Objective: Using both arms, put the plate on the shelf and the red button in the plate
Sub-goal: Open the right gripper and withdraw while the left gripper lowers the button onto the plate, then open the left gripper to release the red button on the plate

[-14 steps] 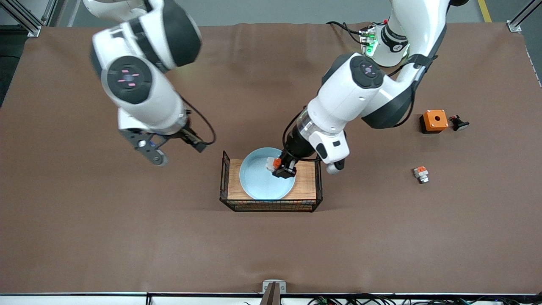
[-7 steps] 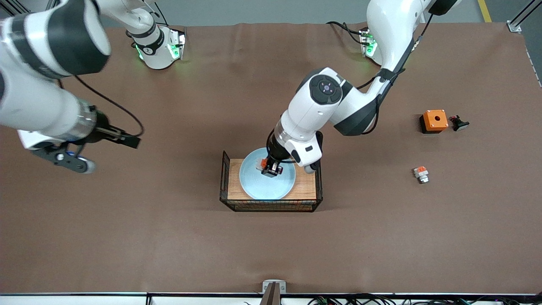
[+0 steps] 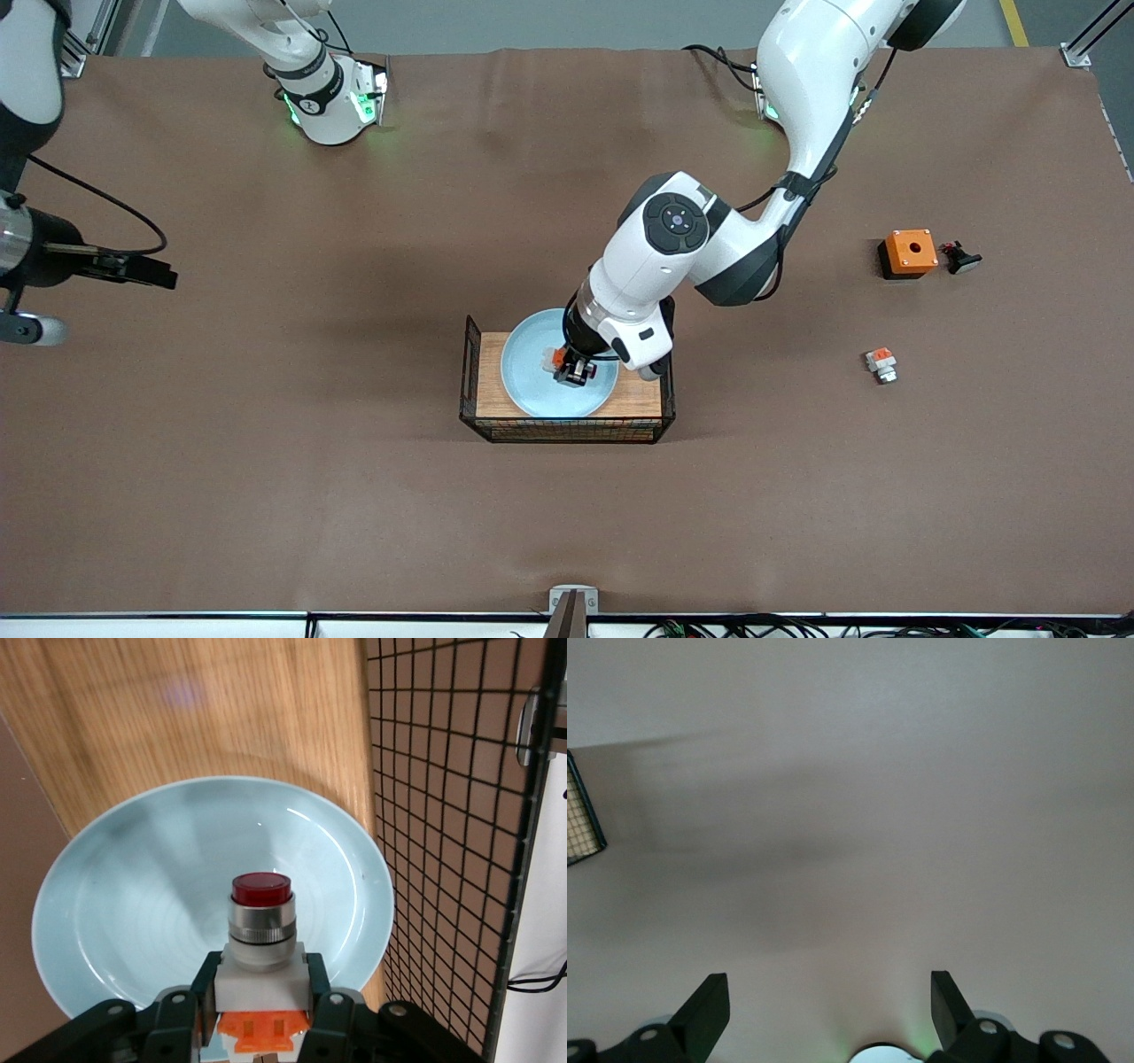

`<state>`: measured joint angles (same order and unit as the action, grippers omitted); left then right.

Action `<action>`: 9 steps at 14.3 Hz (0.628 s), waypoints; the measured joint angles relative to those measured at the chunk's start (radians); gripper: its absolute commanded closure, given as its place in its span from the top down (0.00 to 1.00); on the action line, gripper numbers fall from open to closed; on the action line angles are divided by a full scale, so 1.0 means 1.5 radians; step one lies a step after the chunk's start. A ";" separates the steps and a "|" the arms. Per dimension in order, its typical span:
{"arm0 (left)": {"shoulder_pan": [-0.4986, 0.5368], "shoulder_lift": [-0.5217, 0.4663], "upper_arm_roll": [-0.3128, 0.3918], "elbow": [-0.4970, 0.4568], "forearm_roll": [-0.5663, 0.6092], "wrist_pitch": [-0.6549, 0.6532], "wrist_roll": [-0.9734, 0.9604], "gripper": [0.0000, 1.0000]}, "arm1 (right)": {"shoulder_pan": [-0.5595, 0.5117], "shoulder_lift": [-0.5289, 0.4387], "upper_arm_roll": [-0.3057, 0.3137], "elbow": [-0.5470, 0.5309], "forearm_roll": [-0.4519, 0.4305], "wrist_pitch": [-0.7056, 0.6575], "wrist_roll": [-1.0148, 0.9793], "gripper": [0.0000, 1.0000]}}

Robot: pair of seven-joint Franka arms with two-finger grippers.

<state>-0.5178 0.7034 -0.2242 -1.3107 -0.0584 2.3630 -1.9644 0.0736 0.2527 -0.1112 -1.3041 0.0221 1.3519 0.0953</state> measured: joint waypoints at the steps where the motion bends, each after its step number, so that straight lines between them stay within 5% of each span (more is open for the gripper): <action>1: -0.001 0.003 0.000 0.000 0.000 0.004 0.000 0.33 | -0.003 -0.001 0.000 -0.001 -0.004 0.005 -0.010 1.00; 5: -0.008 0.014 0.001 0.001 0.000 0.006 0.000 0.41 | -0.005 -0.001 0.003 -0.010 -0.017 0.045 -0.041 1.00; 8: -0.012 0.019 0.003 0.001 0.000 0.007 0.000 0.76 | -0.021 -0.001 0.002 -0.015 -0.019 0.055 -0.075 1.00; 9: -0.012 0.020 0.003 0.001 0.001 0.007 0.000 0.78 | -0.025 -0.001 0.002 -0.016 -0.019 0.055 -0.079 1.00</action>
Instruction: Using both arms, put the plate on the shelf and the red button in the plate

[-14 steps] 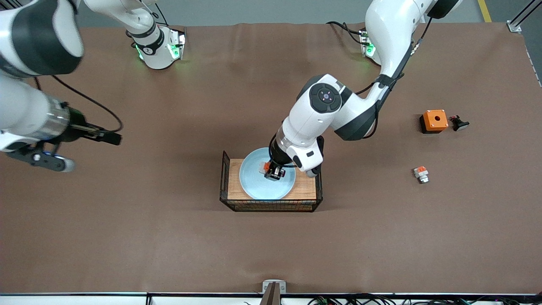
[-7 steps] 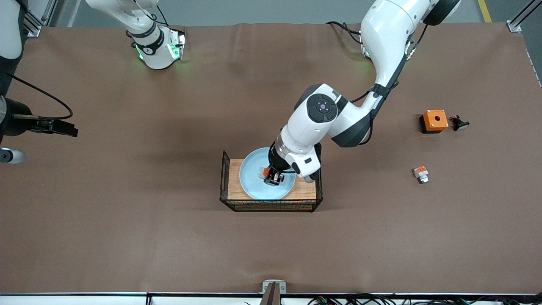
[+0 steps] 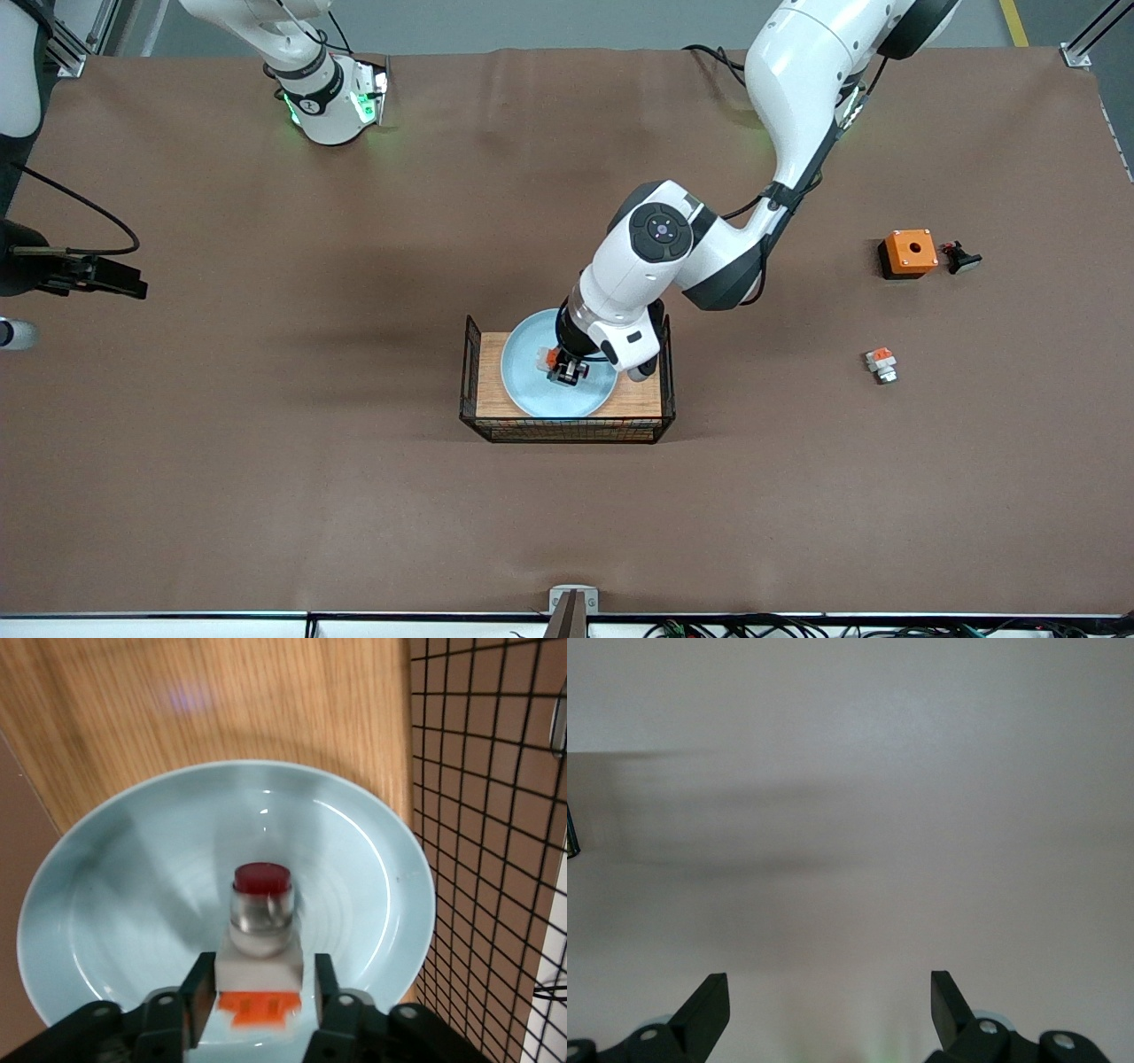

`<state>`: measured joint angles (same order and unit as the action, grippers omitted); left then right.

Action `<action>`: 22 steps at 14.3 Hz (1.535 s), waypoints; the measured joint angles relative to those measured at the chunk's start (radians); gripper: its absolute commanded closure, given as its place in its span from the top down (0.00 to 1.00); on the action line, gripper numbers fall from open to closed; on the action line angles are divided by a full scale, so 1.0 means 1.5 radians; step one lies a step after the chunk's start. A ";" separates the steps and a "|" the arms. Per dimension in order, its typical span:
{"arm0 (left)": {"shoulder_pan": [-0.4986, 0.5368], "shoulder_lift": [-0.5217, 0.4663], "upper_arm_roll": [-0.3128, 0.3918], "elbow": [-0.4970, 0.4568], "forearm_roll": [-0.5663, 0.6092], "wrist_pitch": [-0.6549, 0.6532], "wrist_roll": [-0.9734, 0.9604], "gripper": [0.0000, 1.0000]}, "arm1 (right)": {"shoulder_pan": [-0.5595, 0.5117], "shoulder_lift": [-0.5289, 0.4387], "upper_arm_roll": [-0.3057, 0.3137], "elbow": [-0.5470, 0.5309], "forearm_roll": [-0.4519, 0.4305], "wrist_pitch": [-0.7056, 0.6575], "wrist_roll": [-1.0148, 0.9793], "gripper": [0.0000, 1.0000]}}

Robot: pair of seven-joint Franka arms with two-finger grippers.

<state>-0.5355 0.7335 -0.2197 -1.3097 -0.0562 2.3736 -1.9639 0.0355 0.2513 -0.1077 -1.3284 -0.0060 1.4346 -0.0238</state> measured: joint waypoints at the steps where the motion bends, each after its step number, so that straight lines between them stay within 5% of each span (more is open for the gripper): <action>1: 0.000 0.000 0.002 0.001 0.000 0.001 0.000 0.97 | -0.002 0.000 0.000 -0.001 0.000 0.000 0.000 1.00; 7: 0.006 -0.029 0.018 0.028 0.026 -0.004 0.003 1.00 | -0.002 0.000 0.000 -0.001 0.000 0.000 0.000 1.00; 11: 0.050 -0.119 0.020 0.031 0.031 -0.120 0.114 1.00 | -0.002 -0.002 0.003 0.009 0.000 0.002 0.000 1.00; 18: 0.221 -0.289 0.019 0.012 0.031 -0.453 0.663 1.00 | -0.003 -0.030 0.003 0.018 0.002 -0.101 0.000 1.00; 22: 0.366 -0.349 0.020 -0.003 0.006 -0.541 0.990 1.00 | -0.009 -0.084 0.006 -0.002 0.003 -0.091 -0.003 1.00</action>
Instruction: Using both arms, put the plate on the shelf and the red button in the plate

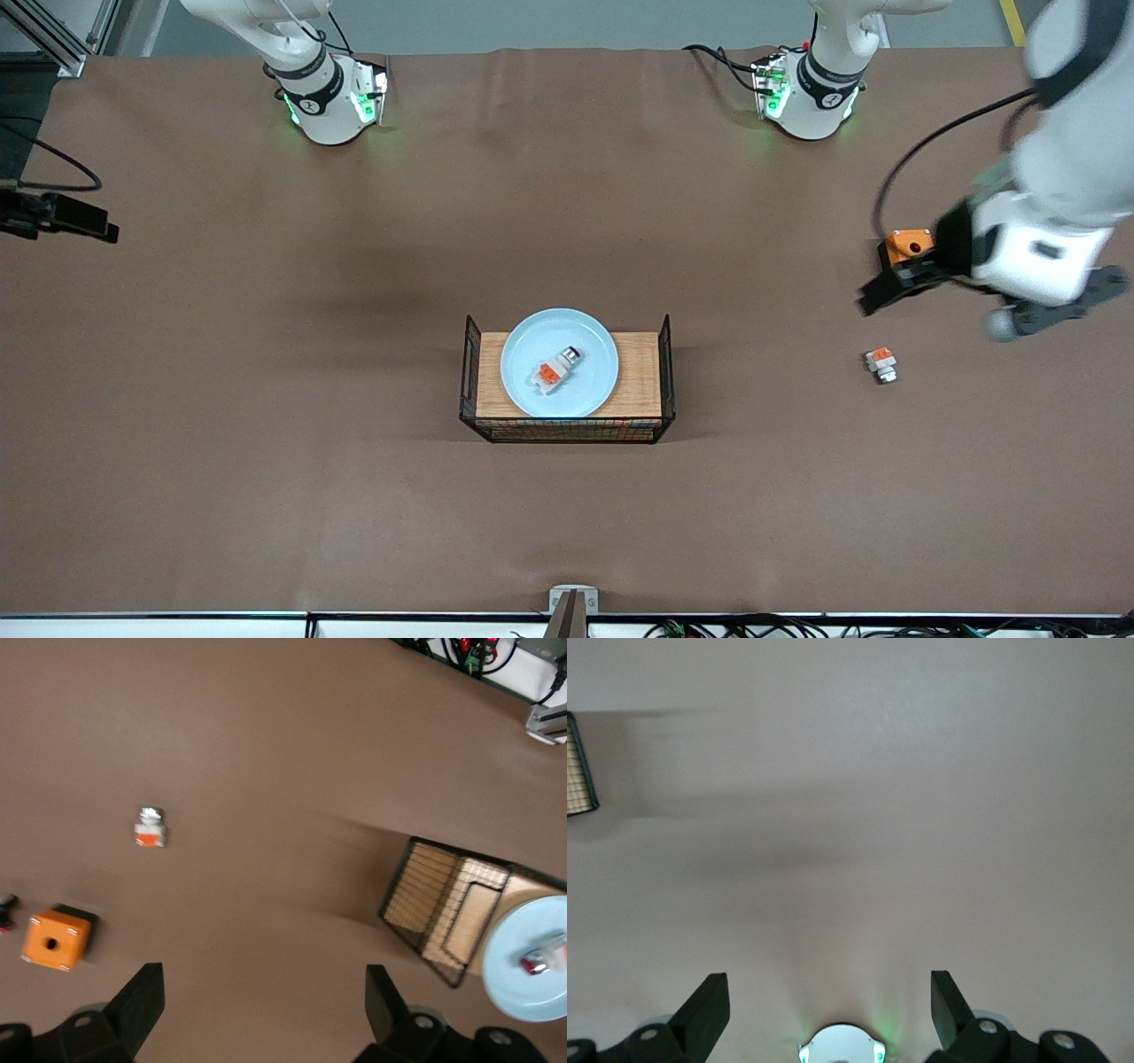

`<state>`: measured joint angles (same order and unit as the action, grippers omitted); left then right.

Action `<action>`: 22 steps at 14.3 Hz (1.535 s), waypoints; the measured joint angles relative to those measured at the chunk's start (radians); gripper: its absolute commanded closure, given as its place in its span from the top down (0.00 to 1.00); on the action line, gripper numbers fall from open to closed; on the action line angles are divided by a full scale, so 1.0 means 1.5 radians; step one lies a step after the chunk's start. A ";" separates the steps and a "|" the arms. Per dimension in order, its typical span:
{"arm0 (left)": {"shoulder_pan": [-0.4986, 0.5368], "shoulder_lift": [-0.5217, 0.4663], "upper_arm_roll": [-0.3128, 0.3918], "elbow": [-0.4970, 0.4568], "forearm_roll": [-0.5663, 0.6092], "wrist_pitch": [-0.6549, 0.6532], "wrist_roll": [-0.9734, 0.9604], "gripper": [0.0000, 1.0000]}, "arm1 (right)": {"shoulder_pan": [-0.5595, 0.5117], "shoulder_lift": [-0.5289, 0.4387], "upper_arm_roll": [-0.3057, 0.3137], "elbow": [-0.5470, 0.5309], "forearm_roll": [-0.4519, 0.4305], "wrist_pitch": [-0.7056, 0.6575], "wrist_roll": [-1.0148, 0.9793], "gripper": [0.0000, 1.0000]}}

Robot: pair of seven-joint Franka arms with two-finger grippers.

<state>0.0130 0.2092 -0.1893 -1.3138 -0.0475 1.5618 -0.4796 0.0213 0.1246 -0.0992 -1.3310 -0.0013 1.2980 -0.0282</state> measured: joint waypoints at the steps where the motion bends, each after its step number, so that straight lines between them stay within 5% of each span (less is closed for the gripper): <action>1: 0.030 -0.006 0.000 -0.003 -0.003 -0.003 0.049 1.00 | 0.001 -0.017 0.003 -0.014 0.000 0.014 0.000 1.00; 7: 0.122 -0.019 0.000 -0.029 -0.004 -0.004 0.215 1.00 | 0.002 -0.104 0.007 -0.148 0.000 0.130 0.000 1.00; 12: 0.162 -0.054 0.001 -0.071 -0.004 0.011 0.278 1.00 | 0.002 -0.119 0.006 -0.167 0.000 0.139 0.000 1.00; 18: 0.010 -0.067 0.136 -0.080 -0.003 0.022 0.281 1.00 | -0.001 -0.121 0.001 -0.168 0.000 0.139 0.000 1.00; 22: -0.006 -0.104 0.155 -0.131 -0.003 0.080 0.294 1.00 | -0.001 -0.125 0.001 -0.168 0.000 0.134 0.000 1.00</action>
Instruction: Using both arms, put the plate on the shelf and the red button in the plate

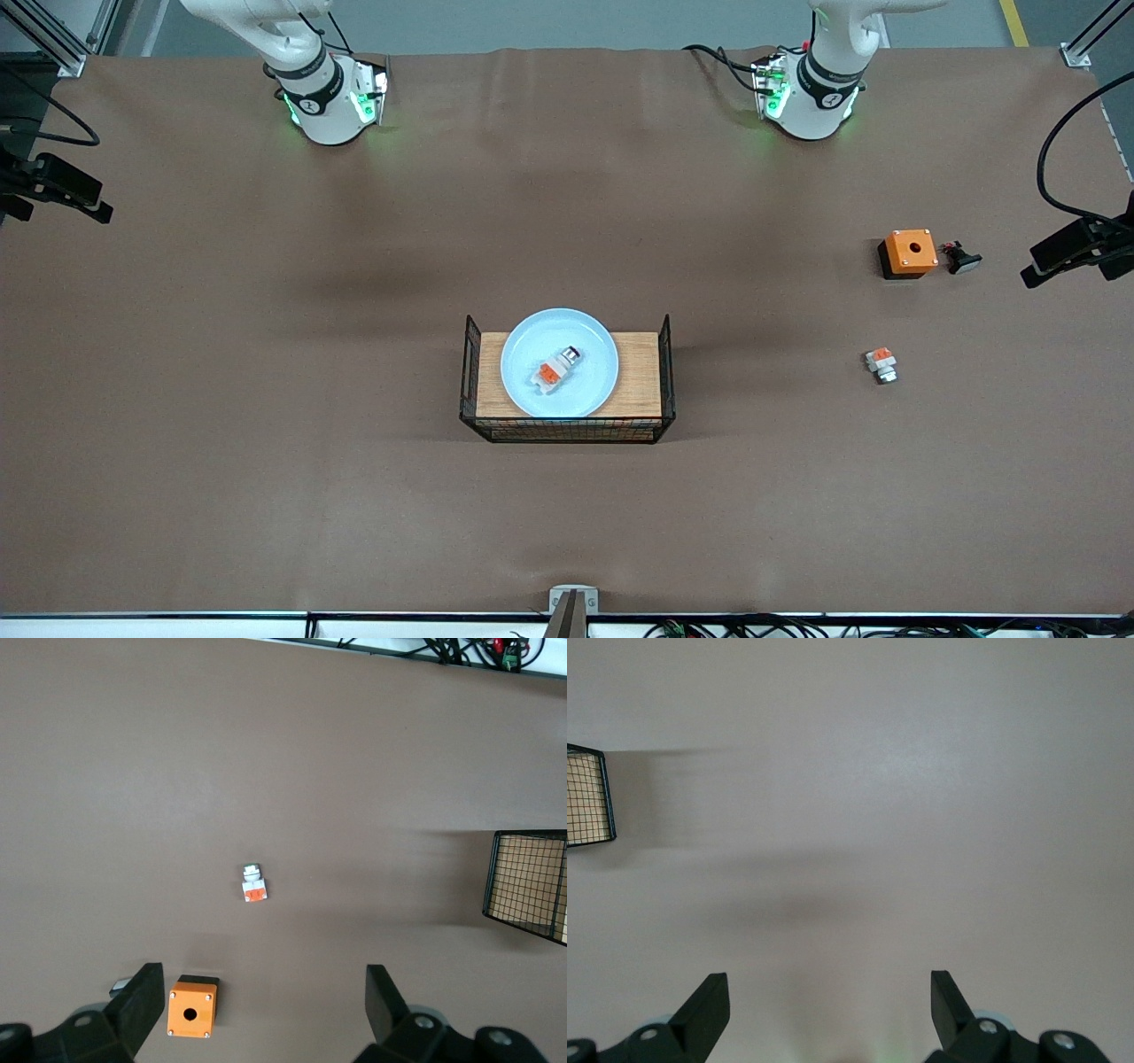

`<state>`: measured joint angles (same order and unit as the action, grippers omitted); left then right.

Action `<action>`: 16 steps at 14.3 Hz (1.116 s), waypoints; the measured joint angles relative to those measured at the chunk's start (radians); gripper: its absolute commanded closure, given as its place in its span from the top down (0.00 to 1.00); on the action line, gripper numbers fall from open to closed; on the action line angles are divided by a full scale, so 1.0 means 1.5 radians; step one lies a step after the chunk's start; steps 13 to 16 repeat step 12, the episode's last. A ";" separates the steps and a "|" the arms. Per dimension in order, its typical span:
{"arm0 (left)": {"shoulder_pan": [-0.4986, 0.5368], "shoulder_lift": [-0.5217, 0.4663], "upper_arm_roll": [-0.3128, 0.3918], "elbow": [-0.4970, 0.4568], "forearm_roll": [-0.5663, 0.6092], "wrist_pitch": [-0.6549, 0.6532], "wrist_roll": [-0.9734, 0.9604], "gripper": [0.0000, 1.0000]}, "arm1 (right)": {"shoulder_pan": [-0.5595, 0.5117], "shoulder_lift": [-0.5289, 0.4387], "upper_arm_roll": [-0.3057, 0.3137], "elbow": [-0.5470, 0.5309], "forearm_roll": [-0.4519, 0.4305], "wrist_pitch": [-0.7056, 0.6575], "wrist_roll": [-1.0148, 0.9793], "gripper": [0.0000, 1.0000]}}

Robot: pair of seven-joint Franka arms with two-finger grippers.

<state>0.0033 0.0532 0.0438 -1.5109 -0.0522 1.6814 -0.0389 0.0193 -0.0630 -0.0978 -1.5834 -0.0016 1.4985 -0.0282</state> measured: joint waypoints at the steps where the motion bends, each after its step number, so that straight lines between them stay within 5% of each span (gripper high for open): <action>1: -0.001 -0.009 -0.002 -0.007 0.000 0.004 0.002 1.00 | 0.000 -0.001 0.000 0.000 0.000 0.000 0.000 1.00; 7: -0.007 -0.028 -0.056 -0.016 0.000 0.004 -0.006 1.00 | 0.000 -0.005 0.001 0.000 0.000 -0.004 0.000 1.00; 16: -0.008 -0.028 -0.059 -0.018 0.000 0.005 -0.016 1.00 | 0.000 -0.008 0.001 0.000 0.000 -0.005 -0.001 1.00</action>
